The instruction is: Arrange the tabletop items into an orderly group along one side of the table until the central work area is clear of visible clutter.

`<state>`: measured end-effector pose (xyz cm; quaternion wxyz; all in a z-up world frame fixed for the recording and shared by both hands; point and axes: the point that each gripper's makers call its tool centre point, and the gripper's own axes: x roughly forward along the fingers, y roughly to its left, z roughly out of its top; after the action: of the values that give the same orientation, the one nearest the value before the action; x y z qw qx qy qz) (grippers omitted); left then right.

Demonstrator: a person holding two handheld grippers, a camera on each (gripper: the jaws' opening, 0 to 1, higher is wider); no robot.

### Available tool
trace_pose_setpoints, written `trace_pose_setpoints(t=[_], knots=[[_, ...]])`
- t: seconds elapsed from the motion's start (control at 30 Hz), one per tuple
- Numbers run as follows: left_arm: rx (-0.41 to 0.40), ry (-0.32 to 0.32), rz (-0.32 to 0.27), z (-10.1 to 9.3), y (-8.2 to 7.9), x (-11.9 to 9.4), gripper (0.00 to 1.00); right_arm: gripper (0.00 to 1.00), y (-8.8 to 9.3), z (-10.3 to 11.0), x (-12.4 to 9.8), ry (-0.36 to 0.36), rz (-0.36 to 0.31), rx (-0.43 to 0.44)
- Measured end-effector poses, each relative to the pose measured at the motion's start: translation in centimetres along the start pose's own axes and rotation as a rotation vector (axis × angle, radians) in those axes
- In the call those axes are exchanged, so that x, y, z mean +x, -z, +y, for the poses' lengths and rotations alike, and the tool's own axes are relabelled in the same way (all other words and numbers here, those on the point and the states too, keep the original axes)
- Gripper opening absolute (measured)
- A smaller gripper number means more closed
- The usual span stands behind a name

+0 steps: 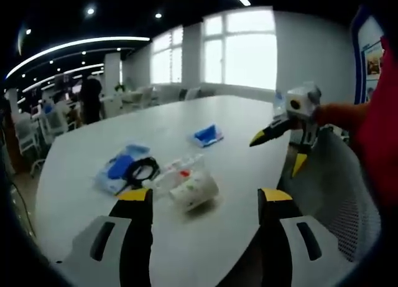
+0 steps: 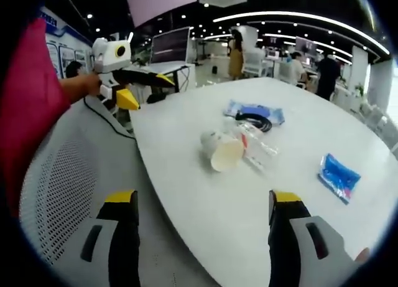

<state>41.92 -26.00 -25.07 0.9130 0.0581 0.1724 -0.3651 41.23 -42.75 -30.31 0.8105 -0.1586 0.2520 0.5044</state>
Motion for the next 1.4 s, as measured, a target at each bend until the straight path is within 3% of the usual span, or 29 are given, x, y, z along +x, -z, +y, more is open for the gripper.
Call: trace_pose_setpoints(t=[0.2, 0.63, 0.93, 1.4], knots=[[-0.004, -0.001, 0.004, 0.0, 0.0, 0.0, 0.66, 0.86, -0.7, -0.4, 0.0, 0.066, -0.018, 0.008], [0.002, 0.006, 0.032, -0.1, 0.4, 0.3, 0.66, 0.88, -3.8, -1.9, -0.5, 0.160, -0.135, -0.010], [0.015, 0.017, 0.062, -0.1, 0.6, 1.0, 0.66, 0.87, -4.2, -1.9, -0.5, 0.171, -0.168, -0.008], [0.125, 0.078, 0.143, 0.5, 0.3, 3.7, 0.66, 0.87, -4.3, -1.7, -0.5, 0.160, -0.181, 0.000]])
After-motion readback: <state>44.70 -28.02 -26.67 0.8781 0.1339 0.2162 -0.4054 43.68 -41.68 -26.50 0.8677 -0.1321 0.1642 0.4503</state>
